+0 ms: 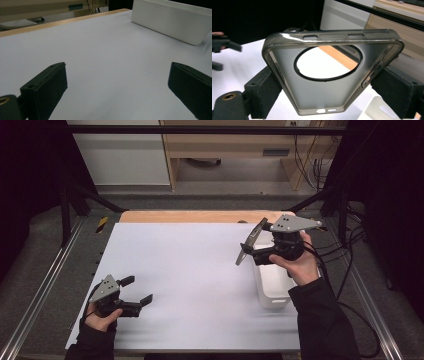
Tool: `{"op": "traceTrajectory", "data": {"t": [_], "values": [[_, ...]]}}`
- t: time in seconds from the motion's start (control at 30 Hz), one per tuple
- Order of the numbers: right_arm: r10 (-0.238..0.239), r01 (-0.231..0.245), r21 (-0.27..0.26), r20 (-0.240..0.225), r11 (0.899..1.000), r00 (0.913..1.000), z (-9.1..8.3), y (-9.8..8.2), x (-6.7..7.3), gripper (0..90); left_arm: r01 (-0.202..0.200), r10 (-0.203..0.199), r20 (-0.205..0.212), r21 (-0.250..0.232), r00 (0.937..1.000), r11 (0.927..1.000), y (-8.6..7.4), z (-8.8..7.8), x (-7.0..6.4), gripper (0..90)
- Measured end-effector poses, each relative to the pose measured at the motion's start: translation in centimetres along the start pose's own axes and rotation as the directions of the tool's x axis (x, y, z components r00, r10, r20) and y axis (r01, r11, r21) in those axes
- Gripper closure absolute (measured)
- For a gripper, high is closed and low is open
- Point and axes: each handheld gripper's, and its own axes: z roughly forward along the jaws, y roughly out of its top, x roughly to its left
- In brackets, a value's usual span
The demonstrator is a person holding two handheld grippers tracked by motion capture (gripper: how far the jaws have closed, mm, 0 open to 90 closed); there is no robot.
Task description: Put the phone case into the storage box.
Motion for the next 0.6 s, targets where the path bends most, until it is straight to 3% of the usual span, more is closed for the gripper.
{"op": "traceTrajectory", "data": {"t": [0.27,0.6], "values": [[0.036,-0.036,-0.003,0.083,0.999,0.9959,0.3,0.4,-1.3,11.8,0.003,-0.003,-0.003,0.007,1.0,1.0,-0.2,0.0,0.2,1.5],[0.092,-0.092,-0.008,0.175,0.996,0.9803,0.6,0.6,-3.1,11.9,-0.005,0.005,-0.004,0.014,1.0,0.9999,-0.4,0.2,0.2,1.3]]}}
